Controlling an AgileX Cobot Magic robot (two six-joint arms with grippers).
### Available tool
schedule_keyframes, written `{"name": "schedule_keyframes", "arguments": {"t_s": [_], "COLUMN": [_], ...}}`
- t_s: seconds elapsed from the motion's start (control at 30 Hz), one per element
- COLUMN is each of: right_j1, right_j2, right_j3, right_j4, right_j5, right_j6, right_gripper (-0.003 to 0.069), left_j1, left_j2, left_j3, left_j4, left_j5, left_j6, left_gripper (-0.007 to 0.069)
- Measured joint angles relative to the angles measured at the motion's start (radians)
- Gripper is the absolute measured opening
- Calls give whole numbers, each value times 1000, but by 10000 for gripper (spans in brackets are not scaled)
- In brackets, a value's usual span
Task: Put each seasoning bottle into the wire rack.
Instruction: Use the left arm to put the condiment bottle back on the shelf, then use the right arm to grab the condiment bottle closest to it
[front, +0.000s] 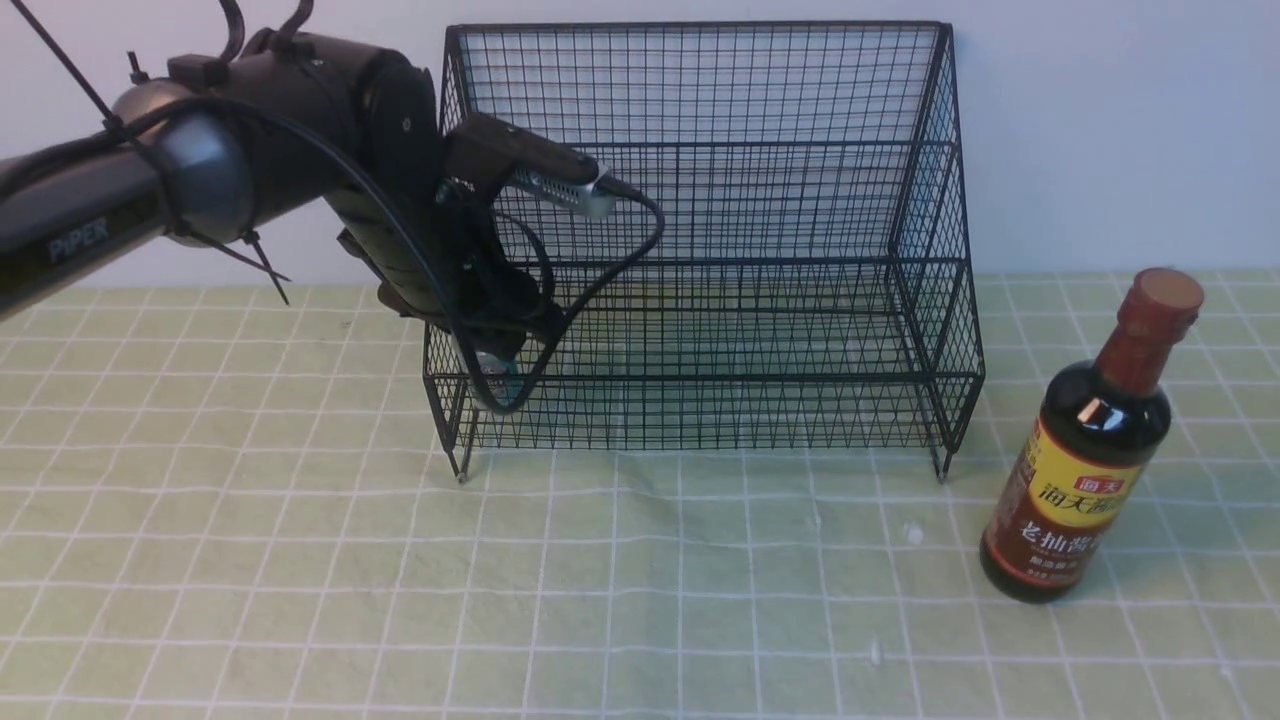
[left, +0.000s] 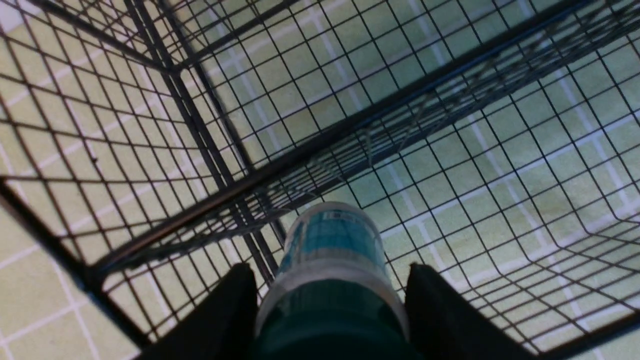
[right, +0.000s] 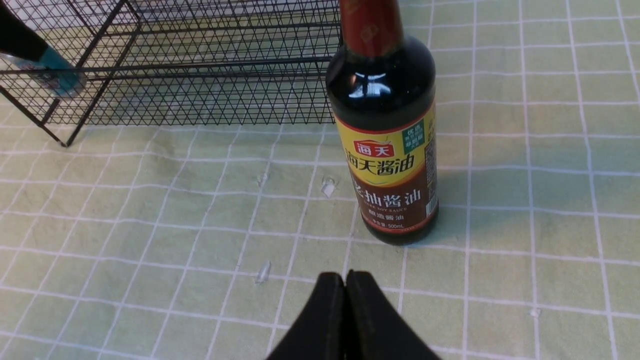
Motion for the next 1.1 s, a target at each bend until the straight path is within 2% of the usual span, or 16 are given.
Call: {"name": "schedule_keyframes", "arguments": {"t_s": [0.13,0.33,0.5,0.6,0.73,0.8,0.83,0.9,1.0,1.1], "right_j1": [0,0,0,0,0,0,0,0,0,0], "right_j2": [0,0,14,48,116,172,197,243,318,404], "right_j3": [0,-3,-66,-125,-193,-240,-257,-282,-303,-311], "right_j4": [0,1,1,-12,-58,-75,-75,-74,-61,-44], "right_j5": [0,1,14,36,46,43,38,16,-45,-127], "right_j6": [0,-64,-67,-67,-67,-68,-73,-93,-129,-155], "right_gripper": [-15,-15,-15,-15,-6,31,54,109,225,380], "left_j1": [0,0,0,0,0,0,0,0,0,0], "left_j2": [6,6,3,-8,-32,-69,-97,-139,-212,-301], "left_j3": [0,-12,-70,-128,-207,-238,-241,-245,-246,-248], "left_j4": [0,-3,-3,-3,-3,-3,-3,-3,-15,-25], "left_j5": [0,4,59,127,224,284,299,316,329,353], "left_j6": [0,0,0,-9,-27,-28,-29,-29,-30,-30], "left_gripper": [335,409,416,395,301,191,111,50,3,-6]}}
